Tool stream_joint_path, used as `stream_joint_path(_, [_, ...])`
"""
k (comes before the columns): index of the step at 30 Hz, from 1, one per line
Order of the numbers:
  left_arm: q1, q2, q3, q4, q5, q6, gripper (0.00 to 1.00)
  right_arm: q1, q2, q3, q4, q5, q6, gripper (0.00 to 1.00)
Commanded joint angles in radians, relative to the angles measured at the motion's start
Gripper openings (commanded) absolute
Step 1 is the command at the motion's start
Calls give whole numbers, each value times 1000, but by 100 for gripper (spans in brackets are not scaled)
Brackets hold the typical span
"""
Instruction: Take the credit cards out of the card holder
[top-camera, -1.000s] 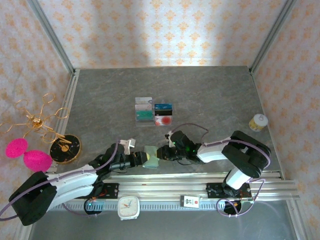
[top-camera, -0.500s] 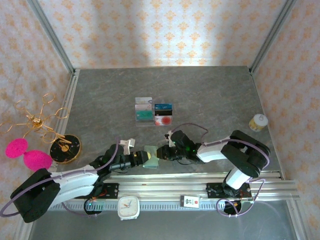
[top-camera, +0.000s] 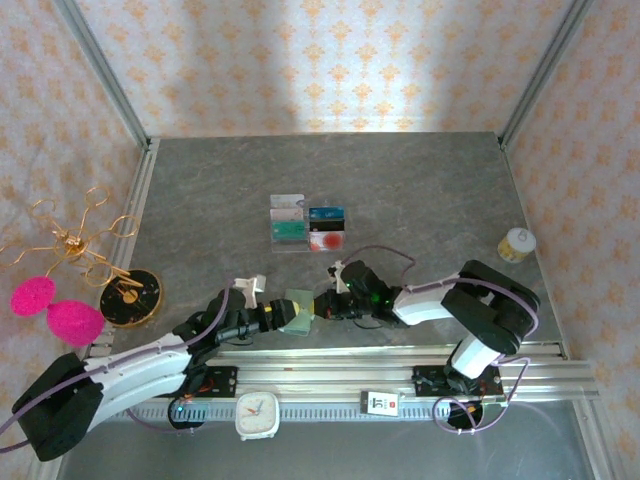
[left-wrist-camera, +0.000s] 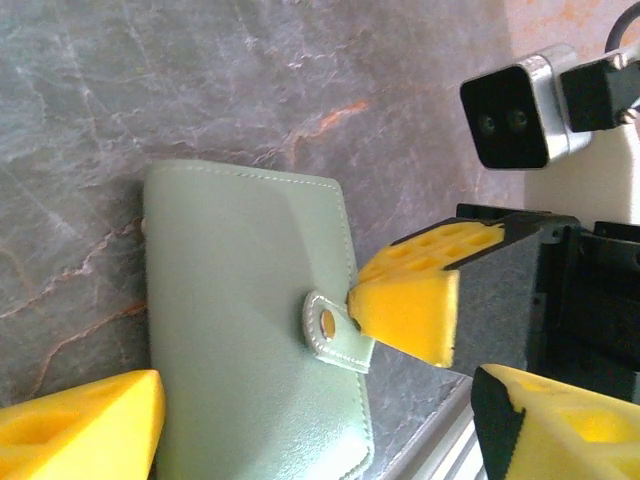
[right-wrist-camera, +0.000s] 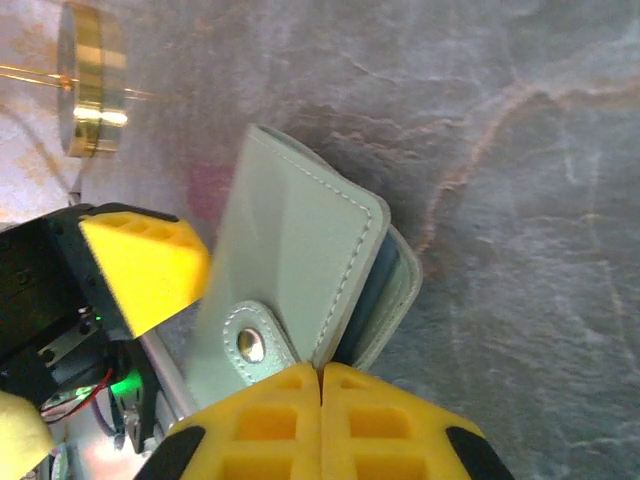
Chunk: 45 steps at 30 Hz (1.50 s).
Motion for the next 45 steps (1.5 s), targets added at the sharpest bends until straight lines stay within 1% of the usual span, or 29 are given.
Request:
stream_joint_path(1, [-6, -53, -17, 13, -16, 35, 82, -31, -120, -14, 9, -41, -78, 0])
stream_joint_path(8, [-2, -130, -41, 142, 18, 55, 86, -82, -316, -4, -97, -73, -153, 0])
stream_joint_path(12, [7, -146, -61, 241, 38, 45, 87, -92, -362, 4, -106, -116, -157, 0])
stream_joint_path(13, [8, -150, -68, 281, 50, 39, 87, -93, -393, 6, -103, -127, -154, 0])
stream_joint_path(14, [8, -150, -76, 330, 59, 32, 87, -93, -402, 10, -103, -135, -153, 0])
stream_joint_path(16, [8, -151, -79, 377, 74, 26, 87, -92, -411, 12, -78, -158, -137, 0])
stream_joint_path(19, [9, -151, -73, 399, 86, 28, 87, -92, -423, 10, -26, -180, -102, 0])
stream_joint_path(21, [9, -152, -56, 347, 75, 42, 85, -92, -437, 18, -8, -185, -84, 0])
stream_joint_path(25, [10, -182, -66, 339, 50, 29, 86, -93, -482, 59, -30, -179, -78, 0])
stream_joint_path(28, [11, -210, -77, 365, 50, 16, 86, -92, -511, 94, -62, -173, -88, 0])
stream_joint_path(31, [10, -214, -89, 442, 79, 3, 85, -91, -493, 111, -32, -193, -76, 0])
stream_joint_path(33, [10, -197, -92, 503, 106, -4, 82, -89, -463, 112, 19, -217, -54, 0])
stream_joint_path(36, [9, -172, -96, 595, 134, -21, 76, -80, -427, 116, 68, -224, -43, 0])
stream_joint_path(38, [10, -165, -96, 637, 148, -28, 65, -80, -411, 110, 74, -210, -39, 0])
stream_joint_path(40, [9, -172, -90, 626, 153, -24, 55, -80, -407, 111, 48, -187, -49, 0])
stream_joint_path(43, [9, -197, -96, 583, 145, -18, 48, -86, -409, 109, 4, -148, -59, 0])
stream_joint_path(45, [10, -212, -103, 566, 136, -19, 39, -87, -405, 109, -21, -123, -60, 0])
